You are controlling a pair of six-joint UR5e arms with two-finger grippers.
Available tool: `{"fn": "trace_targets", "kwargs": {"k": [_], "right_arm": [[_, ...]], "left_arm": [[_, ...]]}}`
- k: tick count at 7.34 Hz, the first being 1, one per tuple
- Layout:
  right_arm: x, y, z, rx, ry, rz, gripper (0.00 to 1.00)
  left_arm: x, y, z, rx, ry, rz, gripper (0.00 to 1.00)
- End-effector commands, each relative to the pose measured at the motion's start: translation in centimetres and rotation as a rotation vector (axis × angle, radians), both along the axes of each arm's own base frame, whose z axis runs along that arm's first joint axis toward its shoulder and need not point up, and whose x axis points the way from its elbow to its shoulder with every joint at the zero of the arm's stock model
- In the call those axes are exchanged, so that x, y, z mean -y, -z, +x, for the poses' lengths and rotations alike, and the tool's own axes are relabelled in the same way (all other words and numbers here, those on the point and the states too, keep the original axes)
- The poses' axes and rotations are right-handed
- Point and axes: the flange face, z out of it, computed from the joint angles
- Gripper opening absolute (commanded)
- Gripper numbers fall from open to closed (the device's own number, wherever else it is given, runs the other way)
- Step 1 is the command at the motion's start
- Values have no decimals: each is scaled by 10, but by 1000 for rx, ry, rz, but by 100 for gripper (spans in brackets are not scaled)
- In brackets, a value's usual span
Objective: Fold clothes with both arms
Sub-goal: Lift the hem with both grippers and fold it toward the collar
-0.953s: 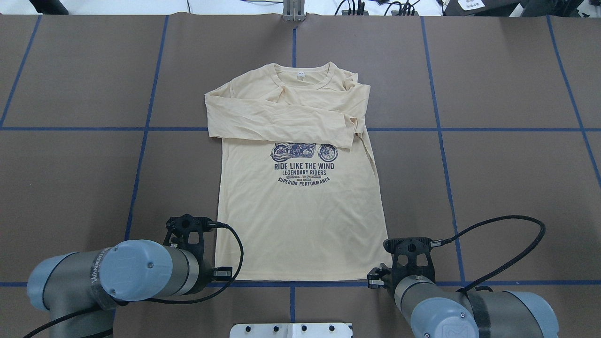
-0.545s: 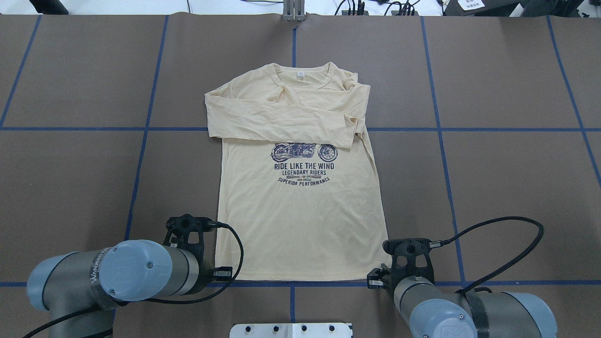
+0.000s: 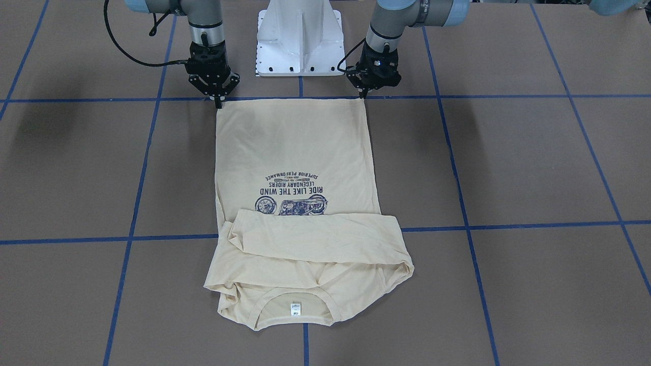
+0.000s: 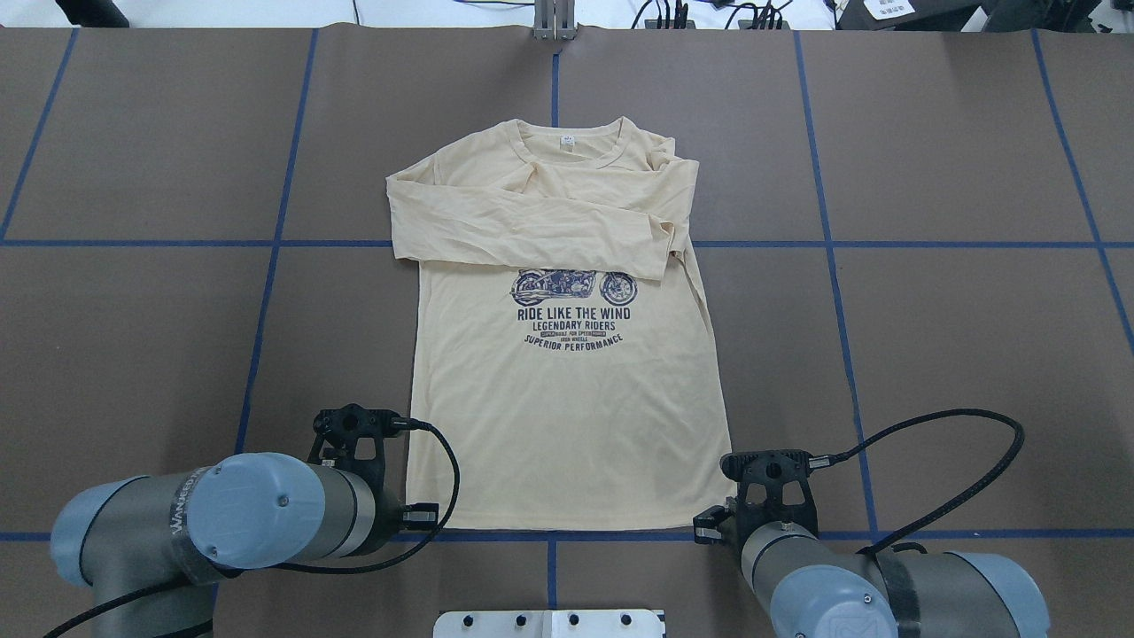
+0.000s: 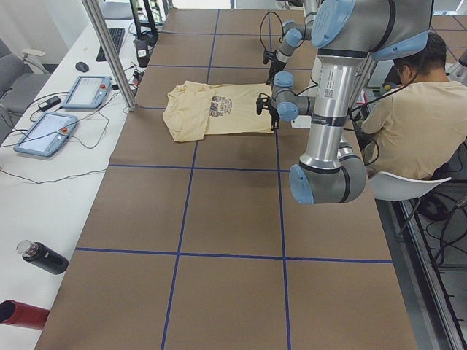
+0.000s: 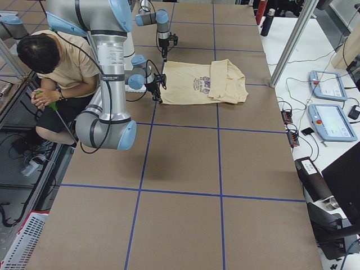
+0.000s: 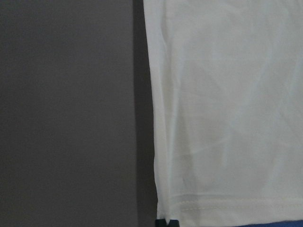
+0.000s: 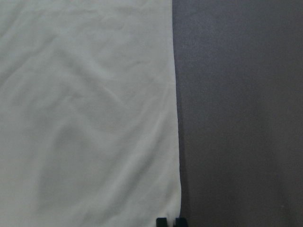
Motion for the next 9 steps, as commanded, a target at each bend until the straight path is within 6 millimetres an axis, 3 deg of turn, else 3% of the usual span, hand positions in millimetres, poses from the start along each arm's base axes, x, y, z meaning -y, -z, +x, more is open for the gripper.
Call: {"fn": "trace_targets", "kwargs": {"k": [1,2,3,4,5,6,7,8,9], "right_arm": [[3,48,36,65,-3,-13,0],[-1,86,73,126,22,-41,0],[-9,103,100,175,76,-89,0],[-29,116,113,187,138,-109,0],[-55,143,147,214,212,-116,0],[-62,158,177,213,240,-119,0],[-54,154,169,188,210,-116,0],[-30,155,135,169,147,-103,0],[21,166,82,145,44,-89,0]], "left_arm": [[-6,35,-32,-45,-8,13,0],[-18,71,-68,-75,-39,1,0],[-32,104,-112,-111,-81,-20,0],[-44,125,-150,-134,-96,-20,0],[-68,135,-161,-152,-149,-30,0],[-71,139,-162,-163,-157,-30,0],[-69,140,-154,-158,-156,-30,0],[-60,128,-134,-112,-136,-32,0],[-39,118,-112,-65,-94,-31,0]]}}
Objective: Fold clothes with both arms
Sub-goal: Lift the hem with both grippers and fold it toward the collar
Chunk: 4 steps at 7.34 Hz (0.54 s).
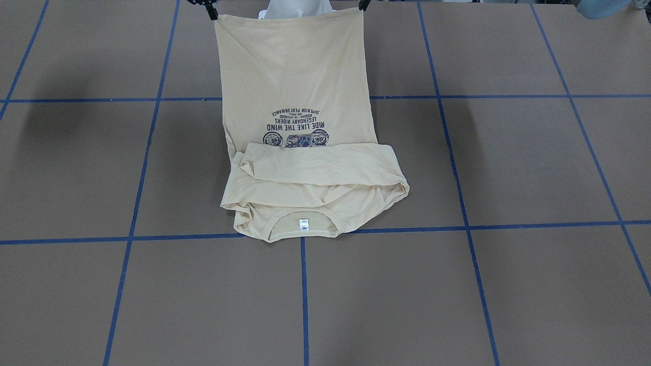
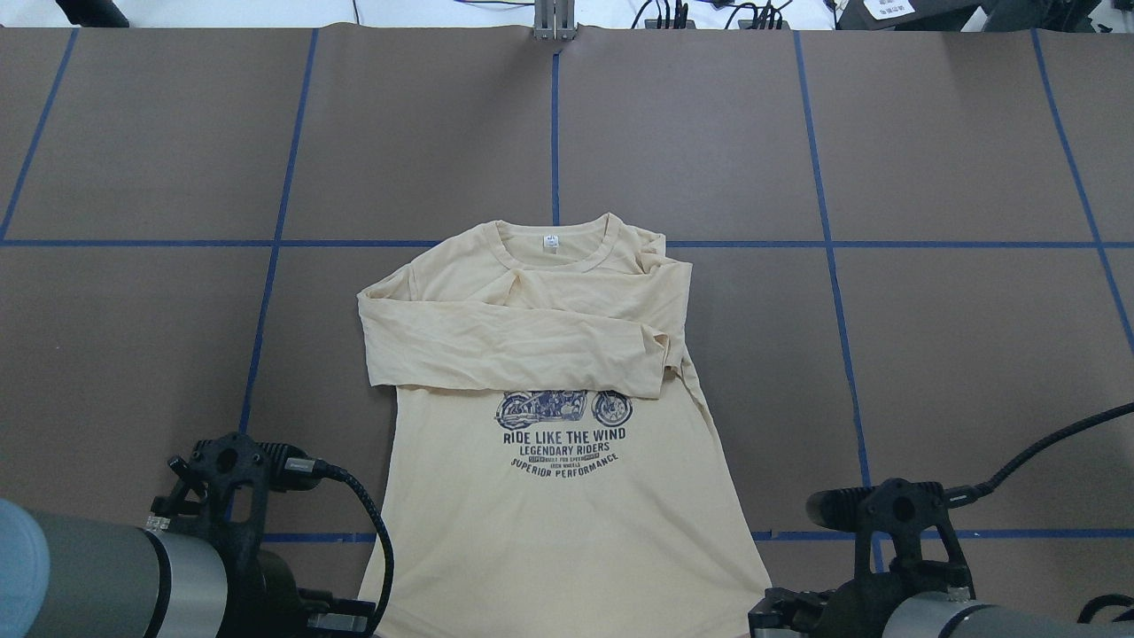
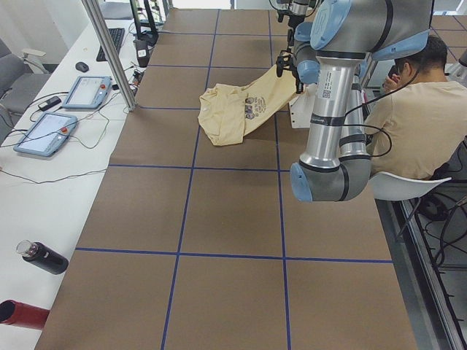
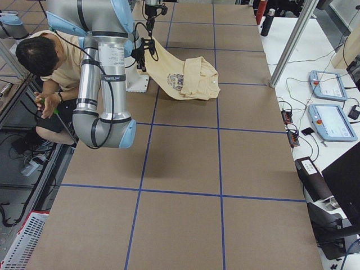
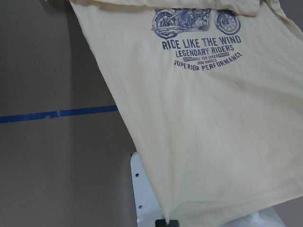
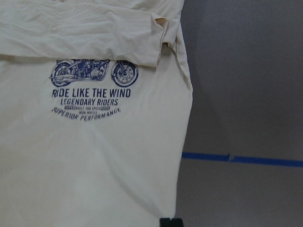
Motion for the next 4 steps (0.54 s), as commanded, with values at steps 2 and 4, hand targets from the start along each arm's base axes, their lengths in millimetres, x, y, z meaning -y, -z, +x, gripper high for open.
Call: {"fn": "trace_targets", "kwargs": {"k": [2,4], "right_arm": [[118,6,-65,-69,-186,44,0],[186,-15,-68,-61,-272,60,0]], "left_arm": [[91,-32,55,148,188,35,0],[145,-35,41,172,275,94,0]]}}
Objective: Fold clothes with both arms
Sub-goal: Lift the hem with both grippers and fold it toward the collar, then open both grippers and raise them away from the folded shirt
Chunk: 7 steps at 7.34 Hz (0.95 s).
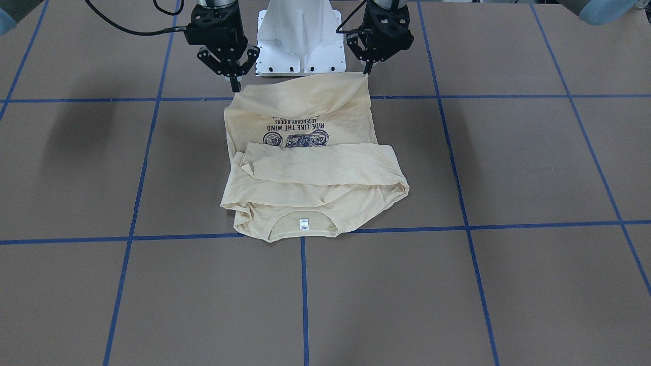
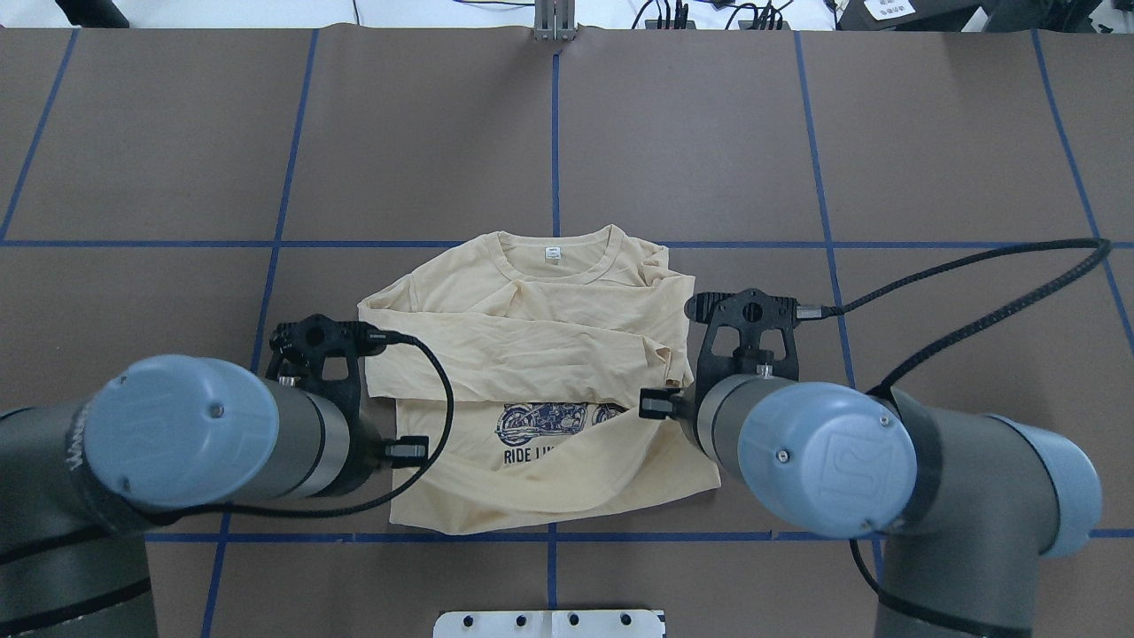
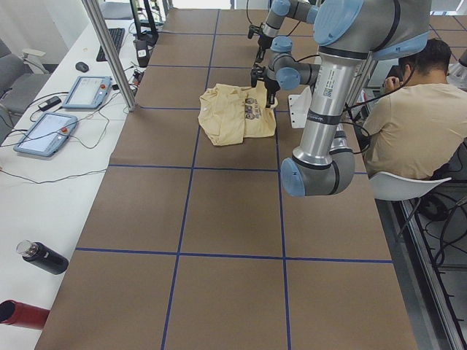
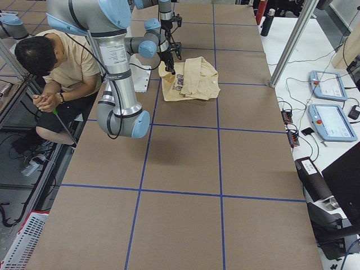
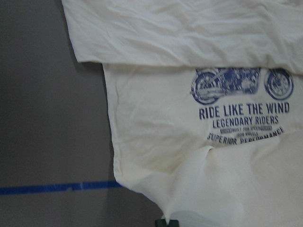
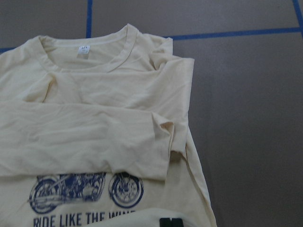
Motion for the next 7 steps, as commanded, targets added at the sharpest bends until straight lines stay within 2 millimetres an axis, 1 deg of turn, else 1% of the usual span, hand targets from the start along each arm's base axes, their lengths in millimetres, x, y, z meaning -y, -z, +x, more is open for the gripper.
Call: {"fn": "trace_targets", "kwargs": {"k": [1,2,3,4,5,6,7], "right_arm": [[76,-23,14,-16,-73,3,0],[93,-15,21,-7,-104,6,0],[105,-8,15,-7,-118,6,0],[122,-4,9,-15,-138,2,0],[136,-6,-7,-37,-147,-11,0],[146,-12,-23,-66,-147,-23,0],[157,-33,-40,-86,-147,-31,0]], "left_arm": [[58,-1,-27,24,96,55,0],[74,7,-39,15,127,71,0],[88,10,-50,16,150,85,0],[107,4,-49,47,161,94,0],[128,-12,-33,56,176,98,0],[149,-35,-6,52,196,117,0],[167,-59,20,61,197,113,0]]}}
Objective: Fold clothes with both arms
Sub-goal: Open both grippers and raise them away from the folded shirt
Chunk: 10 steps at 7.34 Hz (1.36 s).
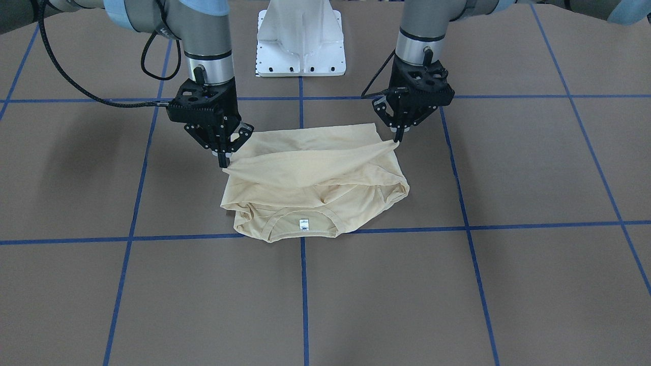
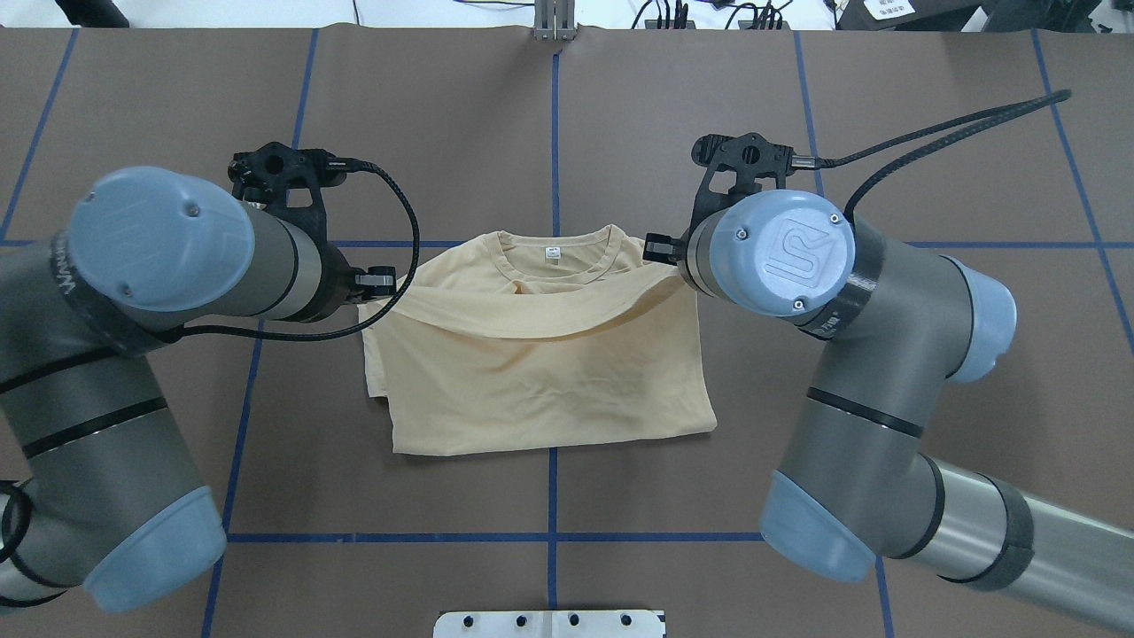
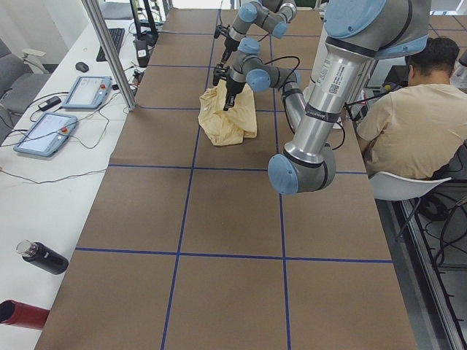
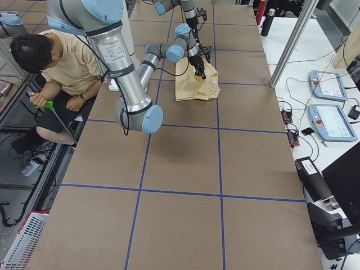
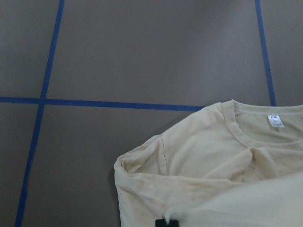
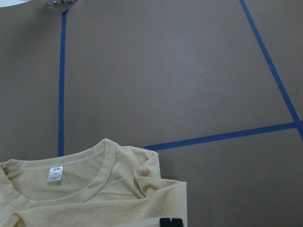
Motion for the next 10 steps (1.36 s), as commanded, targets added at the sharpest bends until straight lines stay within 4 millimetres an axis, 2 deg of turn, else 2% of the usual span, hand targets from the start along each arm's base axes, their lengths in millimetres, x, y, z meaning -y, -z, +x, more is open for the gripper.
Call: {"fn": "trace_targets", "kwargs": {"k": [1,2,3,4,5,6,7,8,9,10], "right_arm": [[29,-46,-44,-23,-2,-8,0],[44,-69,-56,-21,-3,2,0],[51,-72,-55,-28,11,28,0],[55,-73,-52,-30,6,28,44],[62,-67,-45,-21,-2,30,99],[75,-63,-28,6,22,0,100],[87,-54,5,52,109,-16,100],[87,-56,31,55,148,11,100],[82,-70,38,41,162,18,100],[81,-72,38,36,161,20,100]], "left_arm": [[37,-50,46,37,25,3,0],[47,-66,56,51,42,12,0],[51,-75,61,48,47,18,0],[53,-76,61,49,49,19,0],[58,-73,53,72,8,78,98],[58,-55,33,64,-38,163,100],[54,-38,16,33,-65,196,100],[45,-36,6,10,-95,193,100],[35,-45,1,5,-99,180,100],[24,-61,0,2,-115,147,100]]}}
